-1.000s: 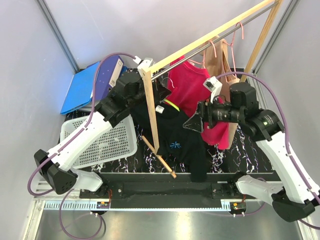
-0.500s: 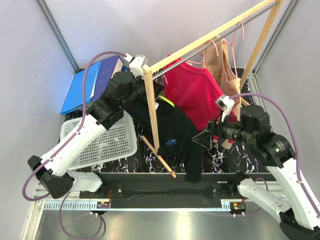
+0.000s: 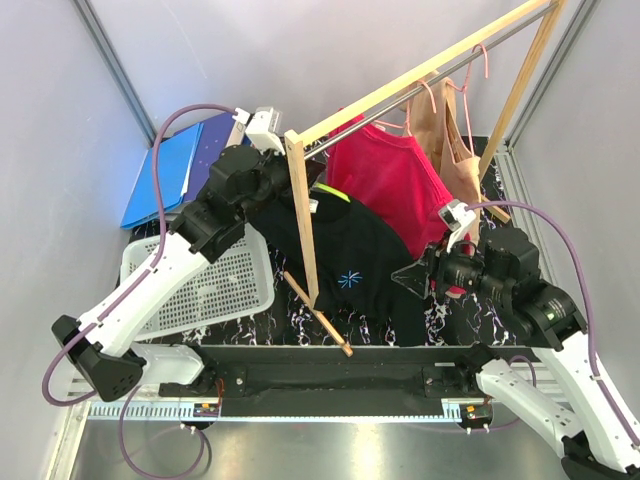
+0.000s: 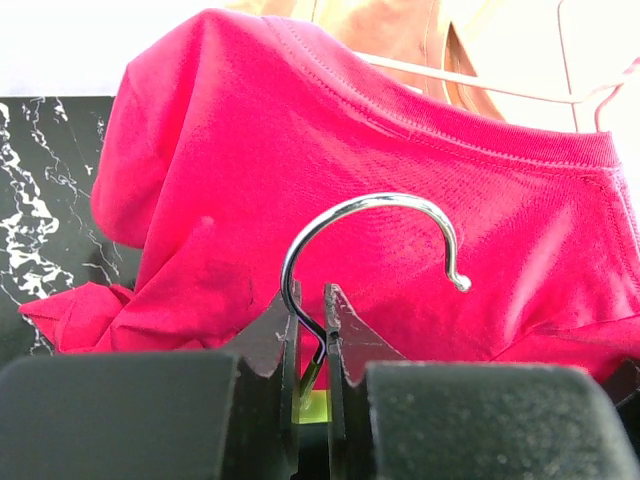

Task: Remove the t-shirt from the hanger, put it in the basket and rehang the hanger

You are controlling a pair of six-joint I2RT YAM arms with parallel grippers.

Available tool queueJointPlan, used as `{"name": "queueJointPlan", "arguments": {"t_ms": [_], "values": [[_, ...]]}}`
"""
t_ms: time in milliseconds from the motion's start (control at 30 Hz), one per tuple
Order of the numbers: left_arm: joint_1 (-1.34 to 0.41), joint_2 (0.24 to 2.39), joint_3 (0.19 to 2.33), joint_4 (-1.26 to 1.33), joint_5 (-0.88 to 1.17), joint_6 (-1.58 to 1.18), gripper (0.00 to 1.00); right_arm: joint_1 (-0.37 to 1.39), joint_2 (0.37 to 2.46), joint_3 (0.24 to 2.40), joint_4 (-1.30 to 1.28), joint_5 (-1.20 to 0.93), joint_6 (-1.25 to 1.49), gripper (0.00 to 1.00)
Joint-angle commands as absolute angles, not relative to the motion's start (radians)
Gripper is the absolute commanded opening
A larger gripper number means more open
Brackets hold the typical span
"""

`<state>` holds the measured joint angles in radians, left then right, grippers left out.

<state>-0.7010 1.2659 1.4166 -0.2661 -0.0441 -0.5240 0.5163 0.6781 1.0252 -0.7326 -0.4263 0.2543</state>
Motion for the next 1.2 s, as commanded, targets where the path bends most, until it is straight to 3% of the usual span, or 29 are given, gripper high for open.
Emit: {"name": "queueJointPlan", "arguments": {"t_ms": [0,167,200,333,1167], "values": [[-0.695,1.2,1.388,-0.129,-0.08,-0.581,0.0,0.523,0.649,1.006,-0.654,-0.342,0.285,0.42],[-0.678,1.174,1.365,-0.124,-0.087,-0.6,0.0,0.522,0.591,0.98,-0.618,-0.287,0.304,0.27],[-0.675,1.17,1.355,-0.121,-0.087,-0.612,0.0,0.522,0.583,0.974,-0.615,-0.278,0.305,0.17],[-0.654,1.137,1.304,-0.077,-0.107,-0.666,0.0,0.522,0.561,0.966,-0.601,-0.227,0.327,0.0],[-0.477,0.925,1.026,0.132,-0.13,-0.963,0.0,0.522,0.144,0.844,-0.563,0.228,0.532,0.0]]}}
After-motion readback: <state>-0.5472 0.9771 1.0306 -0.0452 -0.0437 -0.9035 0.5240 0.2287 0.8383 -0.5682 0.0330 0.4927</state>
